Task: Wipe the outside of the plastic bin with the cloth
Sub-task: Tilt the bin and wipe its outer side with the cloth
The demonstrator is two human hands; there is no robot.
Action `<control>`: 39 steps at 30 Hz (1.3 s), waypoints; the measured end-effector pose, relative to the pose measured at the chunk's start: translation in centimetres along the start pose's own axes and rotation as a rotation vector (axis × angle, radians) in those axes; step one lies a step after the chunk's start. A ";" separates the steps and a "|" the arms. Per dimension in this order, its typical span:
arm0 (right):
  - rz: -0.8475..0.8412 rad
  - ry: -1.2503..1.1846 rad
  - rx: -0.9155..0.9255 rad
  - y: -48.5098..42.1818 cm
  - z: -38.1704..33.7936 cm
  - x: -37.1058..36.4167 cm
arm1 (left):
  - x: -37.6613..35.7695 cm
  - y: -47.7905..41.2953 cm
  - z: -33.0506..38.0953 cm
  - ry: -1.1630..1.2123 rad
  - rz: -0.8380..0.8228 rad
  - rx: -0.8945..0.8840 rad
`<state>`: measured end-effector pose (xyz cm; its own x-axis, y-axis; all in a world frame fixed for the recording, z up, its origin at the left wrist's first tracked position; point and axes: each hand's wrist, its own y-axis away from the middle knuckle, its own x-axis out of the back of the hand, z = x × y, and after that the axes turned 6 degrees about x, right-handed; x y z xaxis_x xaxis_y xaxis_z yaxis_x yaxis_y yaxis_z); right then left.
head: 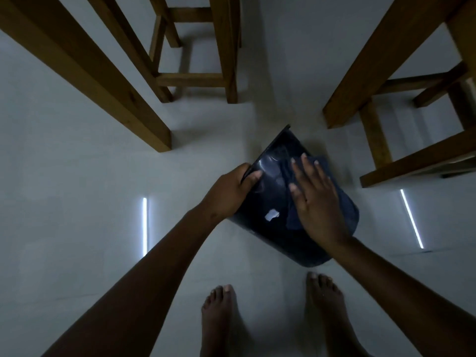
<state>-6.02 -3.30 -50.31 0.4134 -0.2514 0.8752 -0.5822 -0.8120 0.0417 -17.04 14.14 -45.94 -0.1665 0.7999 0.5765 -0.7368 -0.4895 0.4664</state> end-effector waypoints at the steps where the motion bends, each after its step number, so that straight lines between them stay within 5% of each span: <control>1: 0.011 -0.060 -0.039 -0.4 0.6 0.2 | -0.1 0.5 -0.2 -0.006 0.016 0.007; 9: -0.029 -0.068 0.097 4.0 -2.5 -1.6 | 0.4 -1.3 1.7 -0.194 0.095 -0.071; 13: -0.006 -0.270 -0.078 1.6 -0.3 -0.7 | -0.3 -1.6 2.5 -0.174 0.141 0.015; 19: -0.083 0.020 0.196 5.6 -3.0 -1.7 | -0.4 -1.8 2.2 -0.162 0.136 0.036; 25: -0.039 -0.069 -0.024 4.0 -1.5 -1.0 | -0.6 -2.0 2.5 -0.166 0.116 0.067; 30: -0.125 0.109 0.241 5.1 -3.2 -1.9 | -0.4 -1.9 2.3 -0.151 0.133 0.065; 36: -0.044 -0.035 0.003 4.4 -1.2 -1.3 | -0.6 -1.9 2.8 -0.178 0.115 0.098; 39: -0.141 0.132 0.203 7.0 -3.1 -2.2 | -0.5 -1.7 2.4 -0.169 0.123 0.101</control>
<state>-13.14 -6.79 -50.51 0.3774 -0.0688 0.9235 -0.3678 -0.9263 0.0813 -14.18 13.76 -45.38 -0.1326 0.6666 0.7335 -0.6471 -0.6188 0.4454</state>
